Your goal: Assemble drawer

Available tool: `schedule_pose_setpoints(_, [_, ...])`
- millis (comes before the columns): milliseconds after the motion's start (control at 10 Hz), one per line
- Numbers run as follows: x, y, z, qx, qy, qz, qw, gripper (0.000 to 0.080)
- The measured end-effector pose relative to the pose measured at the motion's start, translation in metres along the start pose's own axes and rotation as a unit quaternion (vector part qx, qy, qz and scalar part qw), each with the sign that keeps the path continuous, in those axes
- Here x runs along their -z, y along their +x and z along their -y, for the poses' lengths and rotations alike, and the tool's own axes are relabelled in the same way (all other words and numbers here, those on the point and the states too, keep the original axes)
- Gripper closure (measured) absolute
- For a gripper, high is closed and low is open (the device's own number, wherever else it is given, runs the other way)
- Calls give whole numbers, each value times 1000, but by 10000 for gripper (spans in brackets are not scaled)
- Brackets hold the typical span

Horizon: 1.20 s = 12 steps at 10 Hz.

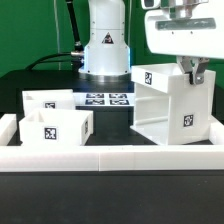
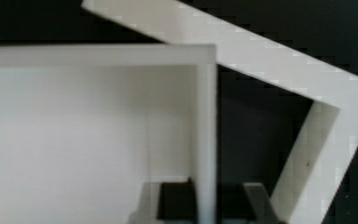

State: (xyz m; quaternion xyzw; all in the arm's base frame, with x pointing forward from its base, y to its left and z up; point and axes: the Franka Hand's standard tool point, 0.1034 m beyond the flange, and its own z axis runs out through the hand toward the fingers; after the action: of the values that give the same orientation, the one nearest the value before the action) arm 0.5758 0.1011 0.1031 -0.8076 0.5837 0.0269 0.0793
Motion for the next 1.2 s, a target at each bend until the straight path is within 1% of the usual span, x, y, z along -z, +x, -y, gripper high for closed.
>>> schedule_pose_setpoints(300, [0, 6, 7, -100, 9, 13, 995, 762])
schedule_pose_setpoints(400, [0, 8, 11, -114, 11, 15, 993, 762])
schedule_pose_setpoints(600, [-1, 11, 25, -112, 14, 18, 993, 762])
schedule_pose_setpoints(800, [-1, 16, 42, -114, 24, 17, 993, 762])
schedule_pose_setpoints(900, [-2, 18, 49, -116, 27, 17, 993, 762])
schedule_pose_setpoints(1100, [-3, 25, 66, -113, 25, 21, 993, 762])
schedule_pose_setpoints(1200, [-3, 26, 69, -115, 17, 26, 993, 762])
